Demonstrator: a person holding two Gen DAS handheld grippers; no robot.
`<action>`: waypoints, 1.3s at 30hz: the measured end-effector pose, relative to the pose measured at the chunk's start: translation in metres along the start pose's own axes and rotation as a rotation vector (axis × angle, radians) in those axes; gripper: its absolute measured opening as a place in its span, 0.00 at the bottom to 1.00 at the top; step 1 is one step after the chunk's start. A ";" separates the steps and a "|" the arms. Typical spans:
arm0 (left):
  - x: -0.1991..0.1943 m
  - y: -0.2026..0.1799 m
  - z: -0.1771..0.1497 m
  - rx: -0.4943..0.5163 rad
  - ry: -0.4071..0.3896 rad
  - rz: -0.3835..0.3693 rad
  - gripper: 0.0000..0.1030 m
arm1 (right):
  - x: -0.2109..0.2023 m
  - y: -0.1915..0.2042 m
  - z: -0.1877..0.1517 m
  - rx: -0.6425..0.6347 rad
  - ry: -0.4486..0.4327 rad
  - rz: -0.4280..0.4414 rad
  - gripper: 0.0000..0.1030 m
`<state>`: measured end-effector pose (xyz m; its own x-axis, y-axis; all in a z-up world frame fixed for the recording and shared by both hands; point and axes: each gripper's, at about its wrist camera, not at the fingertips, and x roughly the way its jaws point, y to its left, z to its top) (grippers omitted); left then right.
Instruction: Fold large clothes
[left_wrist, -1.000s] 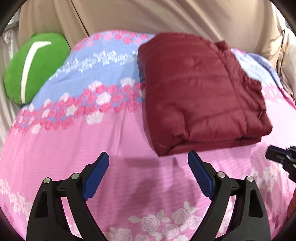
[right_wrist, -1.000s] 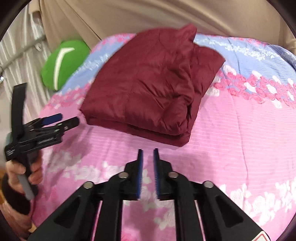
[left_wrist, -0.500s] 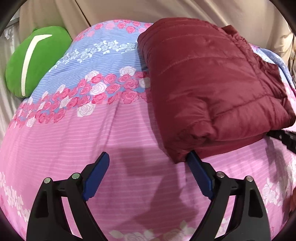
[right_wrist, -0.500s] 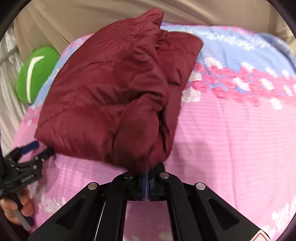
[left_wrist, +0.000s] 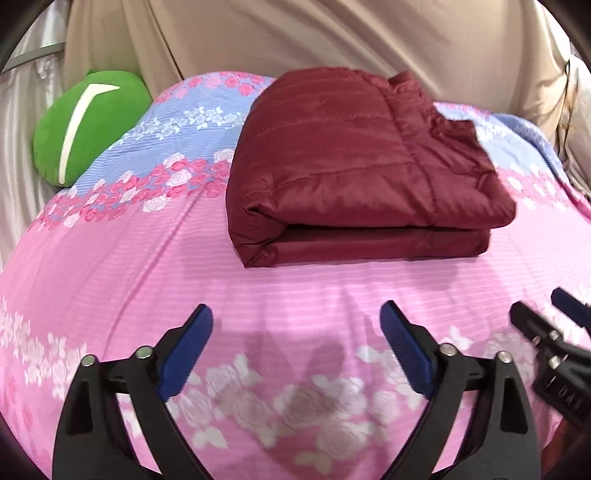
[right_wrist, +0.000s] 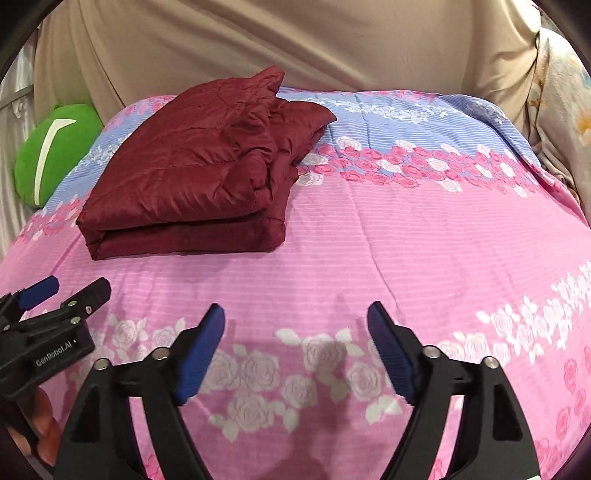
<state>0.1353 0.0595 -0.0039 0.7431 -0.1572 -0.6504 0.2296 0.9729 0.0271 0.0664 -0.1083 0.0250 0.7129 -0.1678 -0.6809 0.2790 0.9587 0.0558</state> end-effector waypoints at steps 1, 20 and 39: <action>-0.003 -0.001 -0.002 -0.008 -0.008 0.002 0.91 | -0.001 0.003 -0.001 -0.004 -0.002 0.001 0.78; -0.024 -0.017 -0.019 -0.046 -0.044 0.080 0.93 | -0.019 0.010 -0.015 -0.019 -0.044 -0.018 0.83; -0.023 -0.020 -0.019 -0.038 -0.033 0.119 0.92 | -0.019 0.016 -0.017 -0.031 -0.045 -0.052 0.84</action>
<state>0.1015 0.0466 -0.0043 0.7844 -0.0454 -0.6186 0.1154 0.9906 0.0736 0.0462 -0.0863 0.0265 0.7261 -0.2271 -0.6490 0.2972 0.9548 -0.0017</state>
